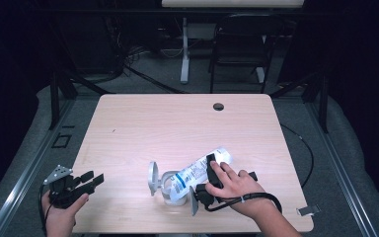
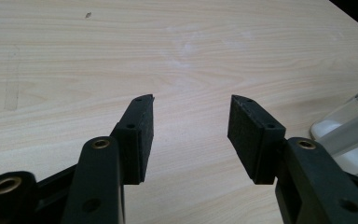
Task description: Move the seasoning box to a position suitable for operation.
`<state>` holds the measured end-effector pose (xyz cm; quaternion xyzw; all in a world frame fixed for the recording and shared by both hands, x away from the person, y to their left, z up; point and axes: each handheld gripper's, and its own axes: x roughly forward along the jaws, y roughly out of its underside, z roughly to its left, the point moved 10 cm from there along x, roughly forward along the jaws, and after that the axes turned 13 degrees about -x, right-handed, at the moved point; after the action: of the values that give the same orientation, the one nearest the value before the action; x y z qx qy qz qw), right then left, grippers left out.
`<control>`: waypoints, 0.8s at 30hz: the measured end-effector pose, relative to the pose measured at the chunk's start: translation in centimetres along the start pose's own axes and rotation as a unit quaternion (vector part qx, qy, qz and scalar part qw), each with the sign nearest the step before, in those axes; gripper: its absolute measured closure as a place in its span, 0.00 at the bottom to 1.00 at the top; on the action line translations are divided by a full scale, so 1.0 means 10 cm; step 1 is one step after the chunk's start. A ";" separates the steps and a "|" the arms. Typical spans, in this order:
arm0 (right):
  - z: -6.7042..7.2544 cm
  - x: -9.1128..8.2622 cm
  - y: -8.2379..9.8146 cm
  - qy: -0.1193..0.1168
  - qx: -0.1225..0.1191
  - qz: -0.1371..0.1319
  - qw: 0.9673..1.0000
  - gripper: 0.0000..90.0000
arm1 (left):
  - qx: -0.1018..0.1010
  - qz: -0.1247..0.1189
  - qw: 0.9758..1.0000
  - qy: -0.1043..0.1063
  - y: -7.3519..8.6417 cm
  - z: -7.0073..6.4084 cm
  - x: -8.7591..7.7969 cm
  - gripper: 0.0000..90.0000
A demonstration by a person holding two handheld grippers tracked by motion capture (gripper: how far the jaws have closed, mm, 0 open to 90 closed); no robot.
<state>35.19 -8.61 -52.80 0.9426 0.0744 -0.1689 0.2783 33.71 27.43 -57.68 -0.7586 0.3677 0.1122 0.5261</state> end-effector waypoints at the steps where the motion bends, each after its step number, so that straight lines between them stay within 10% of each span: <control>1: 0.00 0.00 0.00 0.000 0.000 0.000 1.000 0.55 | 0.000 0.000 1.000 0.000 0.00 0.00 0.00 0.57; 24: -0.01 -0.01 0.01 0.005 -0.004 0.002 1.000 0.56 | -0.001 0.000 1.000 -0.001 0.00 0.01 0.00 0.56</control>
<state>35.15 -8.60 -52.62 0.9424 0.0749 -0.1637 0.2818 33.72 27.49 -57.73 -0.7588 0.3672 0.1135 0.5259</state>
